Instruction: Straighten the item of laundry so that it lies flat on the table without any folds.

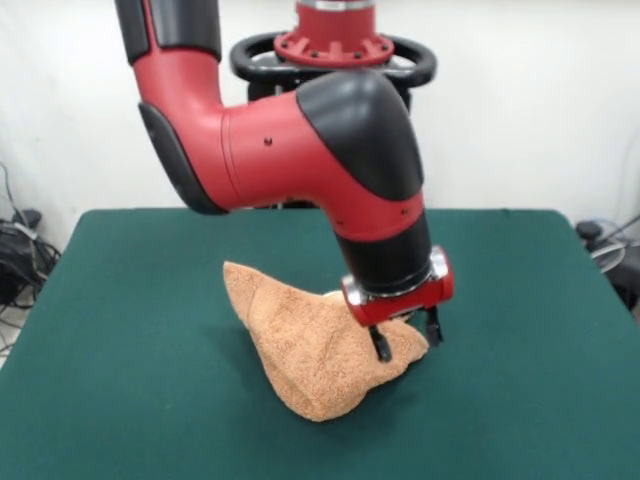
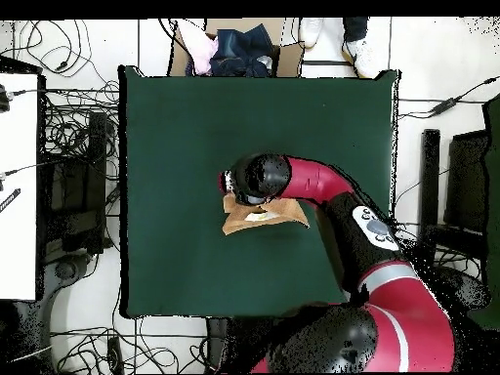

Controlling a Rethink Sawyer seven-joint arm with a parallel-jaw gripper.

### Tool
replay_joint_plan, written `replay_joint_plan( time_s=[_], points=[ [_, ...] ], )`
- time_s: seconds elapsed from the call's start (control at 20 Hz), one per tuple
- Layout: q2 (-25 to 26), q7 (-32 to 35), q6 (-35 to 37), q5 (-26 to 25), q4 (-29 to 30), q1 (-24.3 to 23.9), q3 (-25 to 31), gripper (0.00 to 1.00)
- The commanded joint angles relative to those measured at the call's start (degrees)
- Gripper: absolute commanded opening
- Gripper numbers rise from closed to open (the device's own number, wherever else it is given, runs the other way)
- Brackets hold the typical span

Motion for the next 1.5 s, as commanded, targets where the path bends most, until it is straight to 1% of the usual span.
replay_joint_plan(
  time_s=[0.05, 0.25, 0.3, 0.35, 0.6, 0.65, 0.75, 1.05, 1.2, 1.5],
  points=[
    [-5.6, -2.3, 0.5, -4.2, 6.8, 0.0, 2.0, 1.00],
    [-9.2, -2.5, 3.1, -3.7, 7.9, 0.1, 1.5, 1.00],
    [-9.5, -2.5, 2.9, -3.7, 8.3, -0.1, 1.5, 1.00],
    [-9.1, -2.5, 2.1, -3.9, 8.8, -0.3, 1.5, 1.00],
    [-5.8, -3.6, -0.3, -5.5, 7.4, -0.5, 1.3, 1.00],
    [-4.1, -4.1, -1.2, -6.0, 6.6, -0.6, 1.3, 1.00],
    [-2.5, -4.7, -1.7, -6.5, 5.3, -0.7, 1.5, 1.00],
    [-1.7, -4.5, -4.4, -8.8, 6.3, -2.3, 2.5, 1.00],
    [0.0, -4.6, -5.2, -9.8, 5.7, -3.0, 2.9, 1.00],
    [-0.4, -3.4, -6.2, -11.2, 7.1, -3.9, 3.4, 1.00]
  ],
)
